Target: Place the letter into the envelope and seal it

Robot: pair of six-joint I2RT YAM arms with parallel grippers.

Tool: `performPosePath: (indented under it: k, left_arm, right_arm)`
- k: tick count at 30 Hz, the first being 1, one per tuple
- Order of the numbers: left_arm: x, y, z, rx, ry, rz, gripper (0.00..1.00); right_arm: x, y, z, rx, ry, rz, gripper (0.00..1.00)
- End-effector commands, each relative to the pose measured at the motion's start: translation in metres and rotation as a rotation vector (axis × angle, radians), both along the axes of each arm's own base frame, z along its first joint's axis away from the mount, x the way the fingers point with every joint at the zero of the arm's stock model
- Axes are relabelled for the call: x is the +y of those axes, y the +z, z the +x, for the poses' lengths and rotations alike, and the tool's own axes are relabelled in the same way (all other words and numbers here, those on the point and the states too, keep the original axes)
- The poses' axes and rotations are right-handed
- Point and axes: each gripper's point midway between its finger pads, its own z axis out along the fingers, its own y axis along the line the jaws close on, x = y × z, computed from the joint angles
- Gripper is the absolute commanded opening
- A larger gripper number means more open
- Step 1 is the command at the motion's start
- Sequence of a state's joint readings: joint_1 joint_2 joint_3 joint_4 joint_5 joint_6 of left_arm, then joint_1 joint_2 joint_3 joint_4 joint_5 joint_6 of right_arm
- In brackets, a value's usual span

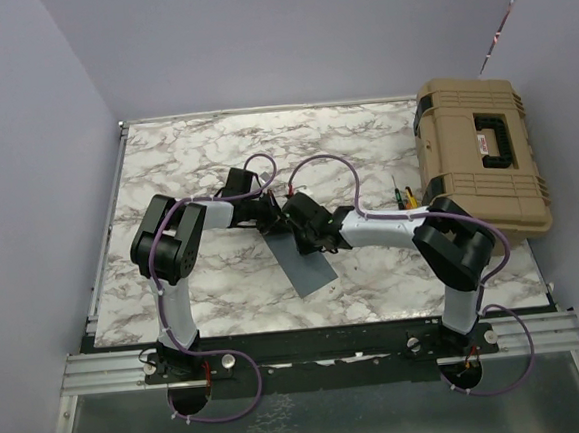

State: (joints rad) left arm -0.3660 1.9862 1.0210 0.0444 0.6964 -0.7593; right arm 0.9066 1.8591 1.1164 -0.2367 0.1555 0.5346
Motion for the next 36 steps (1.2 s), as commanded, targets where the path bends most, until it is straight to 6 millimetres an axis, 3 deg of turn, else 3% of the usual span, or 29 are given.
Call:
performPosePath:
  k: [1,9,18,22,24,27,36]
  left_arm:
    - [0.05,-0.09,-0.036,0.153,0.055,0.32,0.0]
    - [0.052,-0.09,-0.034,0.15,0.063,0.323,0.0]
    - [0.053,-0.092,-0.035,0.153,0.061,0.326,0.0]
    - [0.053,-0.092,-0.034,0.154,0.061,0.326,0.0]
    - [0.053,-0.092,-0.034,0.152,0.061,0.326,0.0]
    - [0.054,-0.093,-0.034,0.152,0.059,0.33,0.0]
    - [0.055,-0.093,-0.031,0.144,0.06,0.341,0.0]
  right_arm:
    - [-0.057,-0.073,-0.071,0.259,0.068,-0.307,0.18]
    - [-0.078,-0.076,-0.085,0.264,0.093,-0.42,0.17]
    - [-0.087,-0.084,-0.111,0.323,0.151,-0.403,0.27]
    - [-0.106,-0.088,-0.117,0.338,0.084,-0.455,0.22]
    - [-0.11,-0.087,-0.119,0.342,0.058,-0.467,0.15]
    - [-0.115,-0.084,-0.121,0.345,0.043,-0.474,0.12]
    - [-0.134,-0.061,-0.131,0.344,0.041,-0.498,0.16]
